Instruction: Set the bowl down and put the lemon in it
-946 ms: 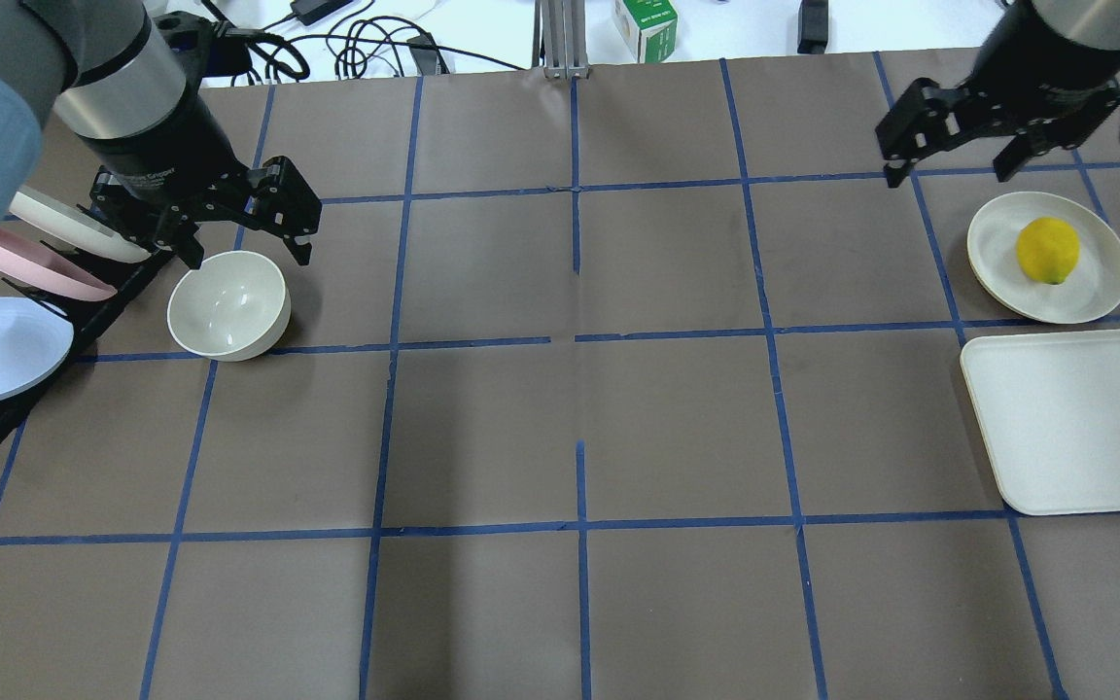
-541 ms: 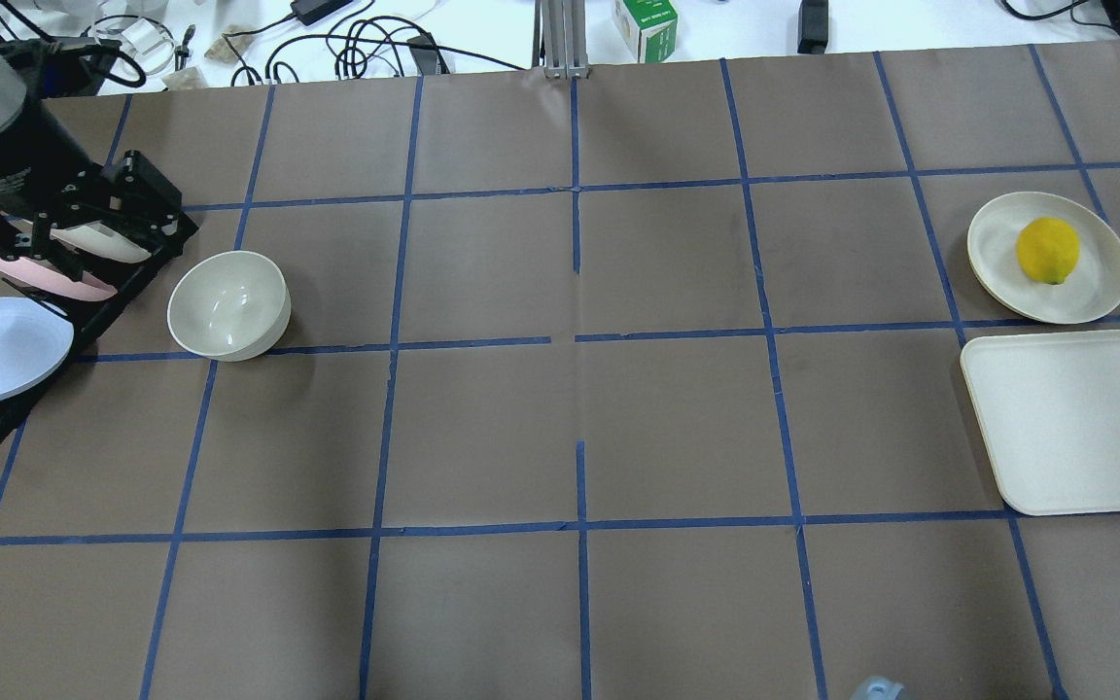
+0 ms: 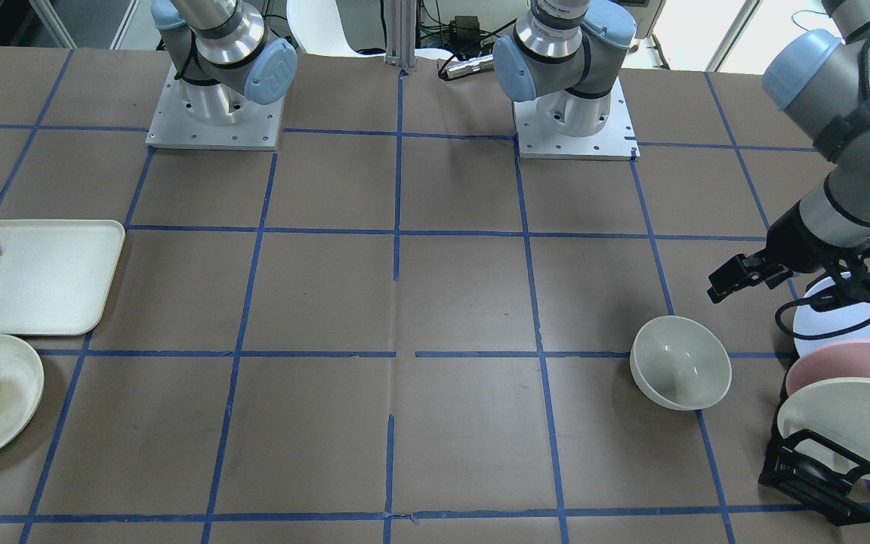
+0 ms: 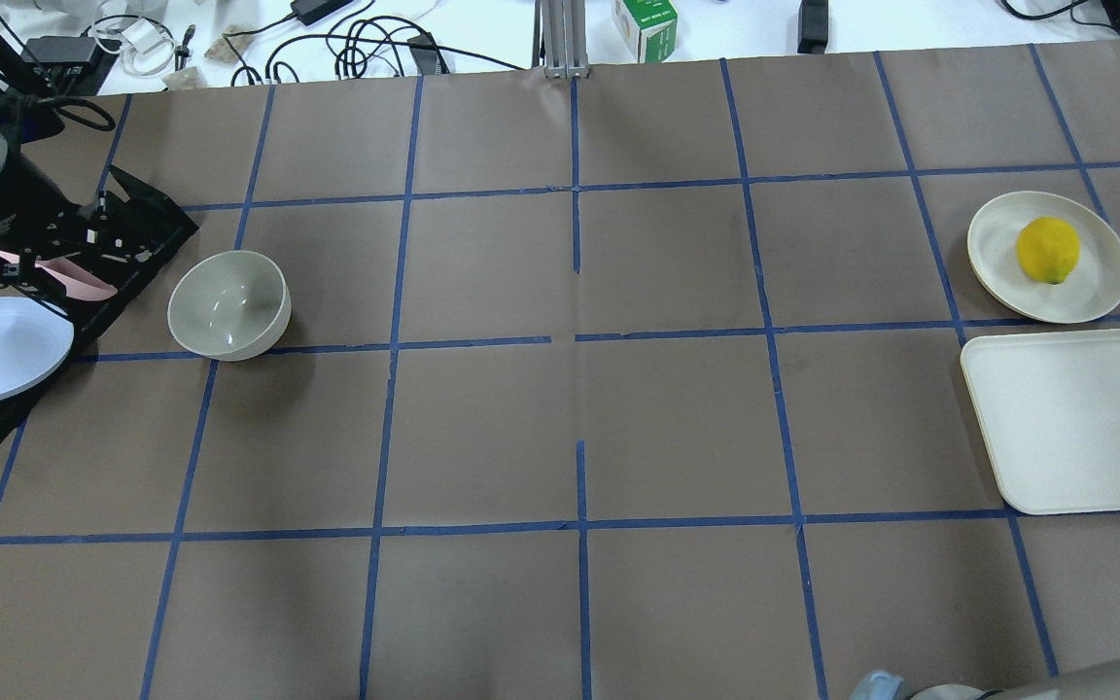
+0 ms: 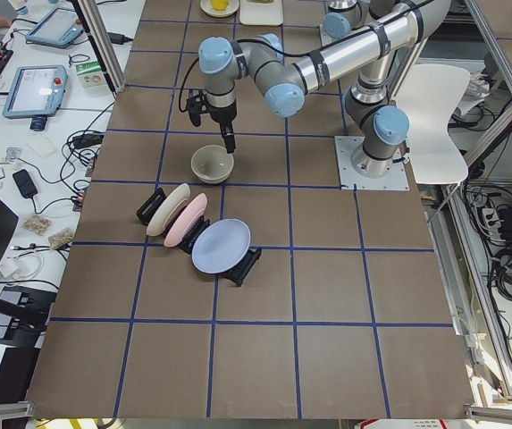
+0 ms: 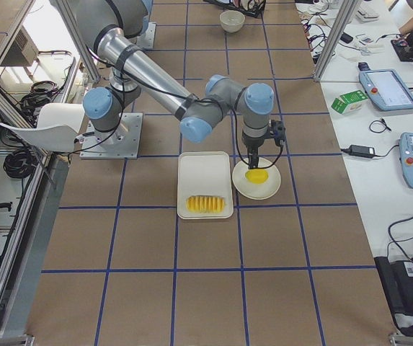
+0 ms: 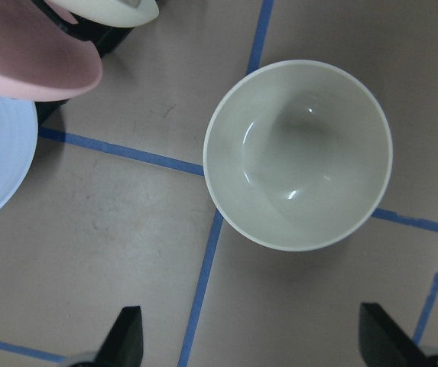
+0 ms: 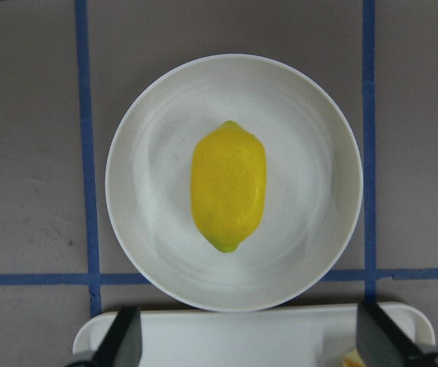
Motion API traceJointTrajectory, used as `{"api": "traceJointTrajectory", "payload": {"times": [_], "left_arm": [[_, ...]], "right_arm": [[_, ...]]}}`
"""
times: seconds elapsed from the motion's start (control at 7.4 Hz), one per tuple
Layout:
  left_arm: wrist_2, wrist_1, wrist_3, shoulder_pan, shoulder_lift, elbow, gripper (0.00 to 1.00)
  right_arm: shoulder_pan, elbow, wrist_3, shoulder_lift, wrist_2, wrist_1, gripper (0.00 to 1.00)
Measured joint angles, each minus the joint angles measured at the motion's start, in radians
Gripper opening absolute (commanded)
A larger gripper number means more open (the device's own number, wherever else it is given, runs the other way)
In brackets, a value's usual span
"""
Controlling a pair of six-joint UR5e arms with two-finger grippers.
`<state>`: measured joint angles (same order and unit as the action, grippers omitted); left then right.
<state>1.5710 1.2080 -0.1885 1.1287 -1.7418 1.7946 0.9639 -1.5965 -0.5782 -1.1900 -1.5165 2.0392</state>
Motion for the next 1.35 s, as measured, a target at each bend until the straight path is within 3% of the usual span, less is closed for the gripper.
{"api": "traceJointTrajectory", "payload": {"times": [0.41, 0.68, 0.81, 0.95, 1.08, 1.22, 1.35], "left_arm": [[0.000, -0.062, 0.007, -0.009, -0.082, 0.023, 1.00], [0.000, -0.097, 0.011, -0.016, -0.134, 0.017, 1.00], [-0.001, -0.117, 0.013, -0.017, -0.159, 0.017, 1.00], [-0.001, -0.135, 0.017, -0.018, -0.183, 0.018, 0.98], [-0.002, -0.151, 0.021, -0.018, -0.201, 0.020, 0.72], [-0.002, -0.162, 0.024, -0.018, -0.214, 0.019, 0.27], [-0.002, -0.169, 0.026, -0.018, -0.222, 0.015, 0.16]], "right_arm": [[0.048, 0.000, 0.052, 0.142, 0.009, 0.140, 1.00], [0.064, -0.001, 0.049, 0.188, 0.002, 0.191, 0.88], [0.066, -0.003, 0.041, 0.202, -0.005, 0.209, 0.69], [0.066, -0.004, 0.029, 0.208, -0.016, 0.215, 0.36], [0.067, -0.006, 0.010, 0.209, -0.036, 0.214, 0.17], [0.067, -0.006, -0.004, 0.208, -0.060, 0.210, 0.12], [0.067, -0.006, -0.011, 0.206, -0.077, 0.206, 0.11]]}}
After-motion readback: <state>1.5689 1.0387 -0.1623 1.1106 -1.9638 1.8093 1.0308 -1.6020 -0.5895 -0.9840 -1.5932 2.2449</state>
